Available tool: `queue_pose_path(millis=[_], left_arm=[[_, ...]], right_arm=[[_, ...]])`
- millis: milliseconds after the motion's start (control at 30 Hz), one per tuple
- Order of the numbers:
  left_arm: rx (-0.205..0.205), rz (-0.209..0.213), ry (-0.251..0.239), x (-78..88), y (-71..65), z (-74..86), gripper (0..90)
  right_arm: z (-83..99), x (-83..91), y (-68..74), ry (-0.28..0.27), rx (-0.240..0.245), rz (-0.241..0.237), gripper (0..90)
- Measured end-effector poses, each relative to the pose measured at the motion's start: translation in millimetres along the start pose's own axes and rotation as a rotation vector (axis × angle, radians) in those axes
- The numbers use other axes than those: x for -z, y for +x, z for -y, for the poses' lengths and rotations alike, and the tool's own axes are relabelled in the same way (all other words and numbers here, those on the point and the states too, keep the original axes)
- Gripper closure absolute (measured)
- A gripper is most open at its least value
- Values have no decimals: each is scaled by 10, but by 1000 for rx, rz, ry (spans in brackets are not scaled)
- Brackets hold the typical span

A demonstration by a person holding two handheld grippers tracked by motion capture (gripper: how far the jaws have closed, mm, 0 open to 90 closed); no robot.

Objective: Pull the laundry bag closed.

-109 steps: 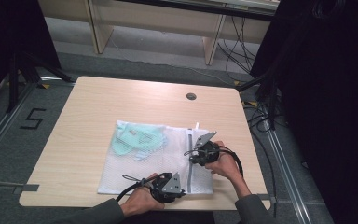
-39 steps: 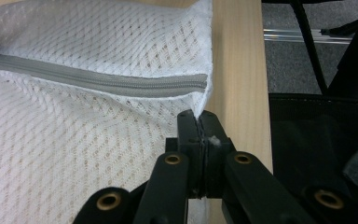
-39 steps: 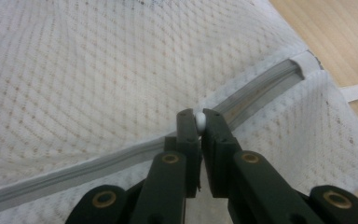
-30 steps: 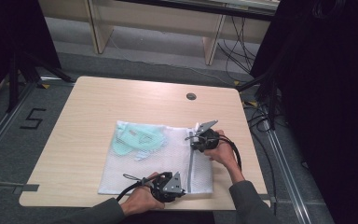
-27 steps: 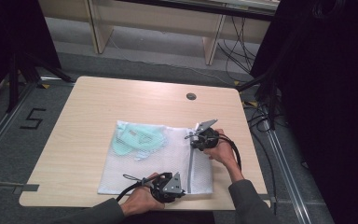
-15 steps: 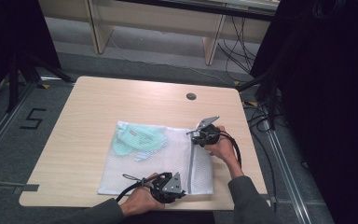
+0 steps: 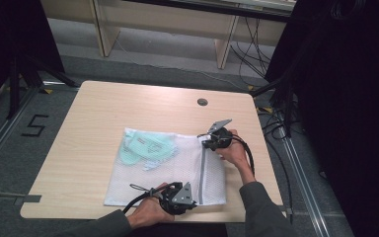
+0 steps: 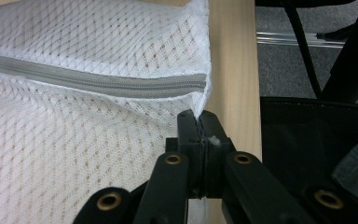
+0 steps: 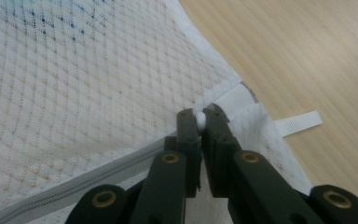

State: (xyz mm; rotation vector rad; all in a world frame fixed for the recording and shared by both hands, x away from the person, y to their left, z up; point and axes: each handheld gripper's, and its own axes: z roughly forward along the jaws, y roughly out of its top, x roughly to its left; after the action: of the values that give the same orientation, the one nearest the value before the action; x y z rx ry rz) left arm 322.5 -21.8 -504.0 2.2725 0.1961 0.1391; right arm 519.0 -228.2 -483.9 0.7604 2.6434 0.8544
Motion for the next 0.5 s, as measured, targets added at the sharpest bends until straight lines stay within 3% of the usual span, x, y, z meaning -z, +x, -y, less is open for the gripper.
queue_pose_path(millis=[67,100,167,367,433,467,500], left_arm=[[8,-4,-14,-14,-23,2,890],[-14,-5,0,-13,-24,2,889],[-17,-5,3,-10,-25,0,889],[-1,2,-9,-4,-17,-11,890],[-17,5,5,-10,-38,-12,890],[-20,3,-2,-20,-54,-12,890],[-29,5,6,-15,-50,-17,890]], right_arm=[[-2,-11,-4,4,0,12,867],[-9,-6,-1,19,-7,13,867],[-31,-15,-21,7,9,17,867],[-48,-60,-42,17,16,21,867],[-45,-56,-37,30,-4,30,867],[-42,-63,-62,18,18,29,867],[-40,-66,-65,20,11,23,867]])
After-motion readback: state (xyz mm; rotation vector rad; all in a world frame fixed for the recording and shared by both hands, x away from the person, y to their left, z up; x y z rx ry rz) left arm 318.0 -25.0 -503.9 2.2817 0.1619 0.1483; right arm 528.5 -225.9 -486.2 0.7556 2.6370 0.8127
